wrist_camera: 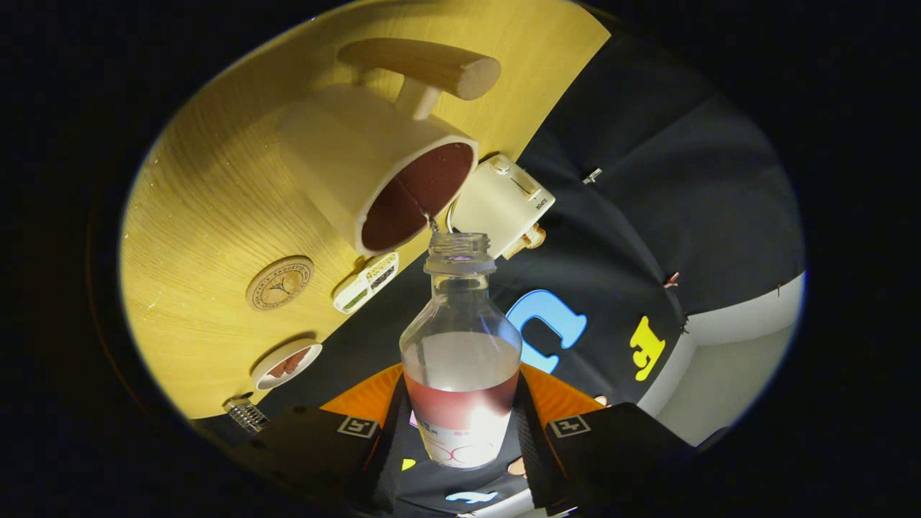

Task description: Take the bottle from table, then pour the juice into the cup, finally place the bottle on the coaster

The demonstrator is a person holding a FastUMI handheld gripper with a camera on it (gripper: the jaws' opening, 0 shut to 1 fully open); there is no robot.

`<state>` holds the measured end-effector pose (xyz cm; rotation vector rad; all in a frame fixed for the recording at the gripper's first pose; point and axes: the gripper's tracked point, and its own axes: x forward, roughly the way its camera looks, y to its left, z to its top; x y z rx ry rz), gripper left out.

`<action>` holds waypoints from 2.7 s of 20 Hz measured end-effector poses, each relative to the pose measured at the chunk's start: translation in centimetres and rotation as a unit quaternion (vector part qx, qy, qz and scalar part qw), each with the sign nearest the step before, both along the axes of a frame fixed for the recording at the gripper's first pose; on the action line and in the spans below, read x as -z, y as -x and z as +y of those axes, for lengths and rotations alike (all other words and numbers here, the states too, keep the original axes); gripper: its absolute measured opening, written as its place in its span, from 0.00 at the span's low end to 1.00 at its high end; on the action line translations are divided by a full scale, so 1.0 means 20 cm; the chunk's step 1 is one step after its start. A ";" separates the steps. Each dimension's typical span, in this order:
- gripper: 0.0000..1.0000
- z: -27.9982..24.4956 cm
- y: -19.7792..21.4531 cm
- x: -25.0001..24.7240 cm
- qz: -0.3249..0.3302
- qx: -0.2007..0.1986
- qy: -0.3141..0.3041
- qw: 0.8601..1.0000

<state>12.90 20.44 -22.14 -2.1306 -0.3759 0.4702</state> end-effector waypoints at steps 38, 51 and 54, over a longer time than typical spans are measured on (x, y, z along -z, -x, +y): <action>0.71 -0.11 0.00 0.12 0.126 0.136 -0.174 0.967; 0.72 -0.08 0.07 0.03 0.282 0.212 -0.496 0.794; 0.71 -0.05 0.09 0.00 0.333 0.221 -0.588 0.704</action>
